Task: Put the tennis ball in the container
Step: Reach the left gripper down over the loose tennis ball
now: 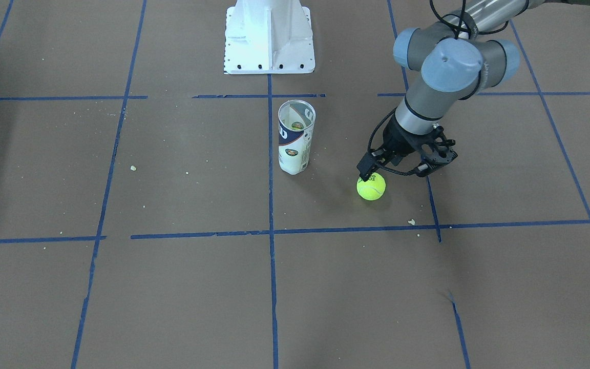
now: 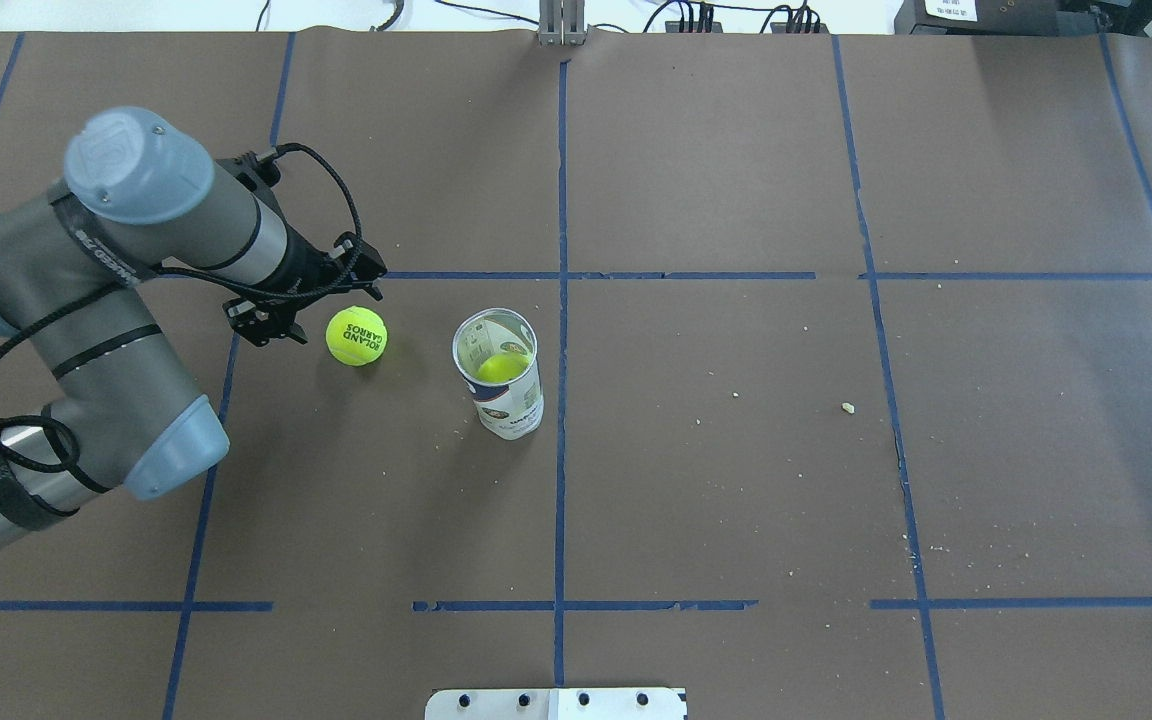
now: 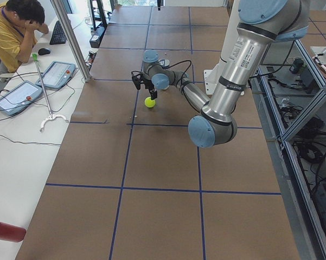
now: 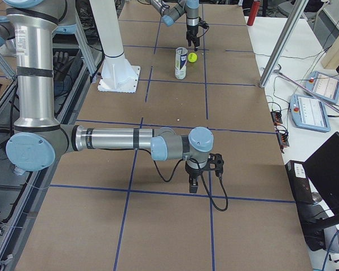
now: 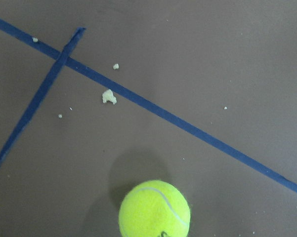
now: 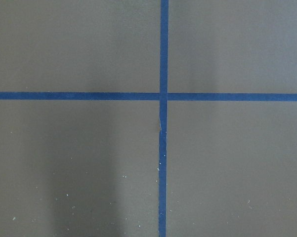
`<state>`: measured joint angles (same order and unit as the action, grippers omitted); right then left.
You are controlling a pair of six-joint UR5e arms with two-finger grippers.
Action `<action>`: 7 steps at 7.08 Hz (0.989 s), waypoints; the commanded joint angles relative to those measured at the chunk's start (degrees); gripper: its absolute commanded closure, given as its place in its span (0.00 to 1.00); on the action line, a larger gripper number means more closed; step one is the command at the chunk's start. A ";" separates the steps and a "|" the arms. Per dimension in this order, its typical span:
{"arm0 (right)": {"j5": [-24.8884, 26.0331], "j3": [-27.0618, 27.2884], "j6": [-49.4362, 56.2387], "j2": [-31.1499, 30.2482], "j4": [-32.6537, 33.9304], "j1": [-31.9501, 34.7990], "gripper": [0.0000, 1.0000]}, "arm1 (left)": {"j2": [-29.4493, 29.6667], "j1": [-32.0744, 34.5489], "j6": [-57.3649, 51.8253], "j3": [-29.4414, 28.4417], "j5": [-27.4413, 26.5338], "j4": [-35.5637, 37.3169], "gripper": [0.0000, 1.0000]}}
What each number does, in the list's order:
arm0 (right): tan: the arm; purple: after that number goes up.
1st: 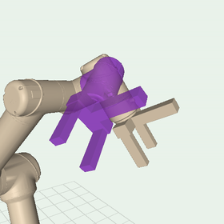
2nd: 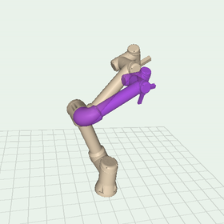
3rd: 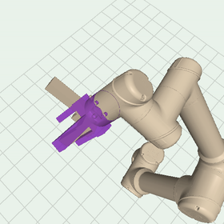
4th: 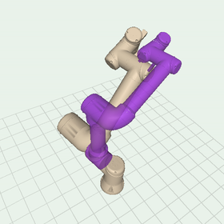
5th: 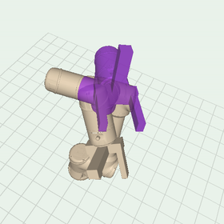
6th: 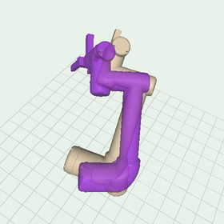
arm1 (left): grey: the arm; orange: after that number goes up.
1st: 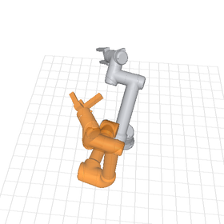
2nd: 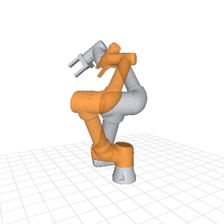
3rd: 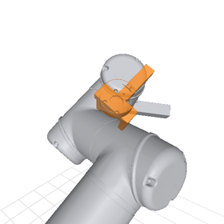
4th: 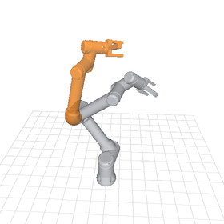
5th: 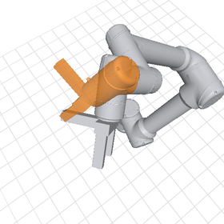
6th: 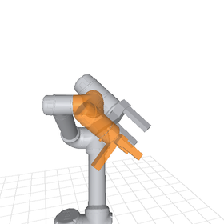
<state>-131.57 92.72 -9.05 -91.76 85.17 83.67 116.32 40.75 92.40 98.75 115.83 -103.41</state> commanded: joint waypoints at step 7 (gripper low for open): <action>0.00 0.00 0.00 0.00 0.00 0.00 0.00 | 2.69 -3.31 -8.81 -6.99 -7.71 0.32 0.01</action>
<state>-131.57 92.72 -9.05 -91.76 85.17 83.67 118.98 37.45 84.74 92.36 109.38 -102.93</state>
